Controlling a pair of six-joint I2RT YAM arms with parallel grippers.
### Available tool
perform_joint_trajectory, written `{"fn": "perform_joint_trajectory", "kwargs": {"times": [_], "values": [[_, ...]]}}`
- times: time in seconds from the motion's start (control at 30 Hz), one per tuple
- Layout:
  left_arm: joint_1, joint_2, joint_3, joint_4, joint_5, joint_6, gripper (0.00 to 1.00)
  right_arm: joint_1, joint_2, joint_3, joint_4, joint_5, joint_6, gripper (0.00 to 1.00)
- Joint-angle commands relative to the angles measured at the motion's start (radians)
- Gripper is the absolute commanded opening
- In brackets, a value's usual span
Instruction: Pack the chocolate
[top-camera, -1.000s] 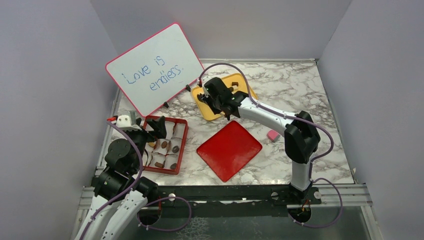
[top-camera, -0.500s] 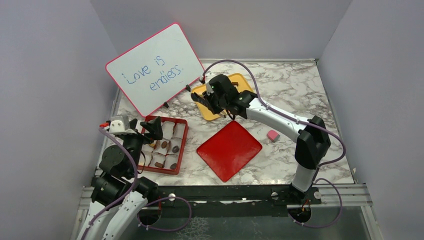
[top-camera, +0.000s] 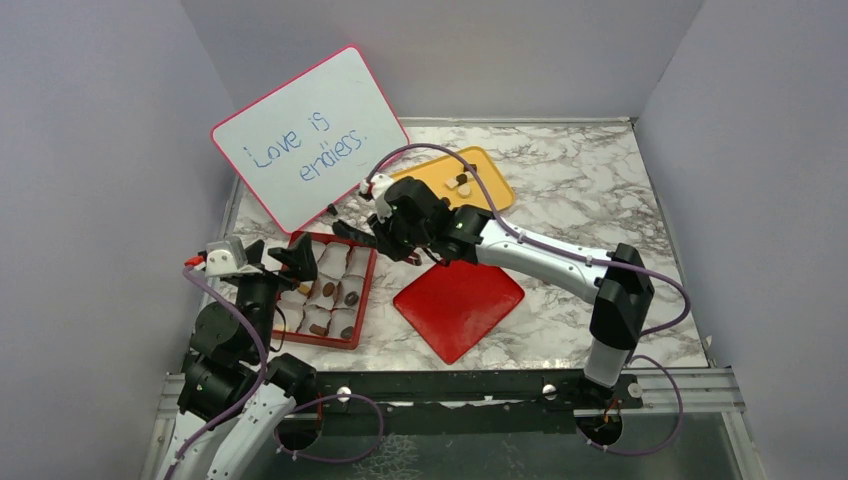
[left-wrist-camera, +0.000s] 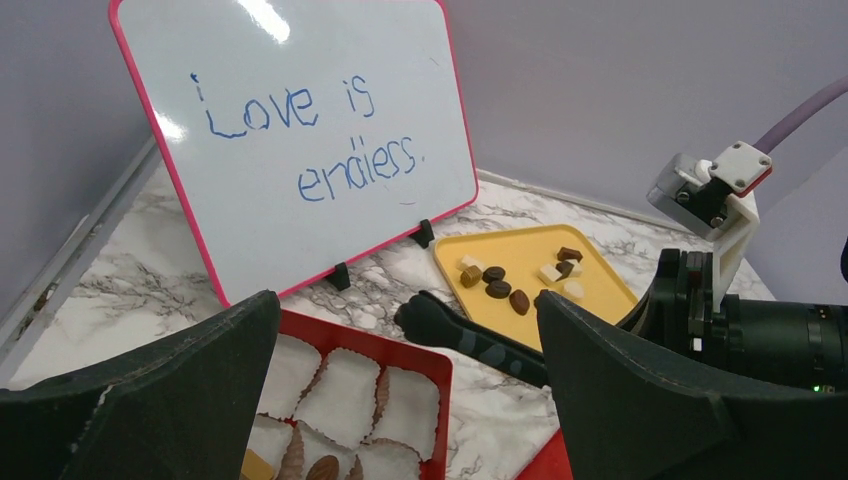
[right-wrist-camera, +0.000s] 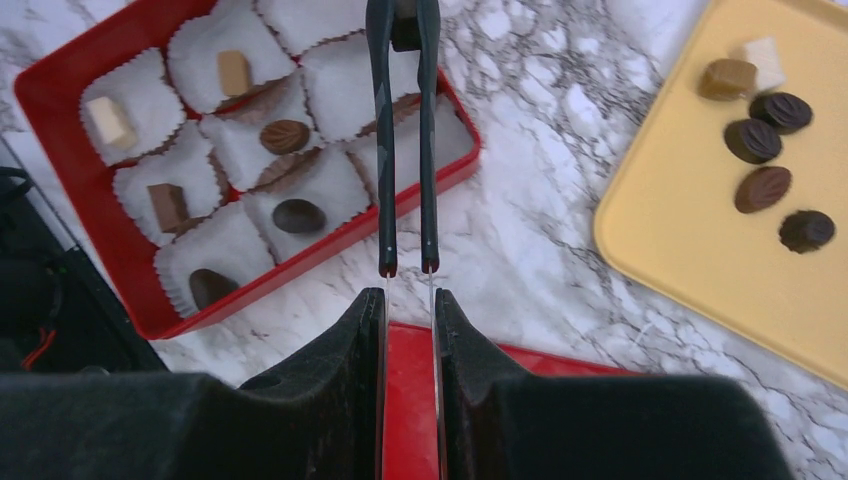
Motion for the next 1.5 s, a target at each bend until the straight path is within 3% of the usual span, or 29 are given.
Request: {"fn": "perform_joint_trajectory", "kwargs": {"times": [0.0, 0.93, 1.47], "values": [[-0.002, -0.03, -0.003, 0.023, -0.043, -0.006, 0.99, 0.052, 0.056, 0.088, 0.05, -0.024, 0.012, 0.19], [-0.002, -0.059, -0.004, 0.021, -0.061, -0.008, 0.99, 0.127, 0.457, 0.472, -0.106, 0.076, -0.051, 0.23], [-0.002, -0.06, -0.005, 0.02, -0.06, -0.009, 0.99, 0.133, 0.492, 0.512, -0.122, 0.107, -0.076, 0.31]]}}
